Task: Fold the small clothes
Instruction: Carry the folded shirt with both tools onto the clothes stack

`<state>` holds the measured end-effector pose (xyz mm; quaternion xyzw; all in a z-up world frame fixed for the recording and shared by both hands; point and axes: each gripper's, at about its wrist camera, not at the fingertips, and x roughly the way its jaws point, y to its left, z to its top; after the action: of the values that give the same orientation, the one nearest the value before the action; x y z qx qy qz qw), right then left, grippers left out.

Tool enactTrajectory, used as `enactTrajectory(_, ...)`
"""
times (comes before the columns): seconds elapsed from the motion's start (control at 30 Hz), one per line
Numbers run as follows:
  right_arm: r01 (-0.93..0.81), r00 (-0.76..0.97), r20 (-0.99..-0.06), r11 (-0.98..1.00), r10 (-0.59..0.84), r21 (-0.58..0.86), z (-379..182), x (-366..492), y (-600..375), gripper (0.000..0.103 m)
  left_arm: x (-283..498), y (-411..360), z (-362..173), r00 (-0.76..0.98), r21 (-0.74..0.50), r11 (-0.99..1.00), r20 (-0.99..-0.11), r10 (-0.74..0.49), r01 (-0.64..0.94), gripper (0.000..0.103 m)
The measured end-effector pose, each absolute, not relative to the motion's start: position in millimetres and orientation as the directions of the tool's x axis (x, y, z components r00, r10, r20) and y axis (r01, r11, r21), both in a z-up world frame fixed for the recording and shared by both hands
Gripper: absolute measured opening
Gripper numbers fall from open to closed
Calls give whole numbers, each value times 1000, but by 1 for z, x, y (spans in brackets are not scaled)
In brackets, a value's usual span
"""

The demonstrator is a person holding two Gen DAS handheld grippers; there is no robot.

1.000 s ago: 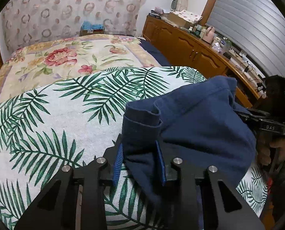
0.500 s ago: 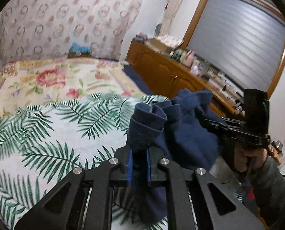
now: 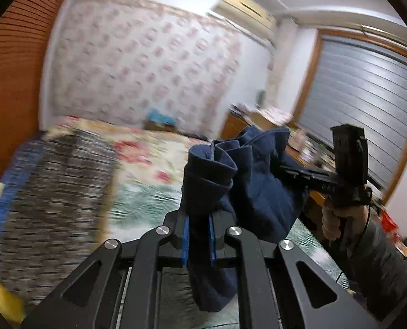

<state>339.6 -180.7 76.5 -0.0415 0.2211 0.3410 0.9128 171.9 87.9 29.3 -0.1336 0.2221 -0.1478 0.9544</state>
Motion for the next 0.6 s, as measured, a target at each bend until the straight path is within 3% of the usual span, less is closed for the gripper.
enactTrajectory(0.33, -807, 544, -450, 588, 708, -50, 105, 411, -14, 23, 149, 202, 4, 916, -373, 927, -385, -116, -39, 12)
enactTrajectory(0.6, -846, 486, -528, 527, 696, -83, 84, 488, 70, 20, 141, 228, -33, 898, -402, 910, -431, -88, -104, 12)
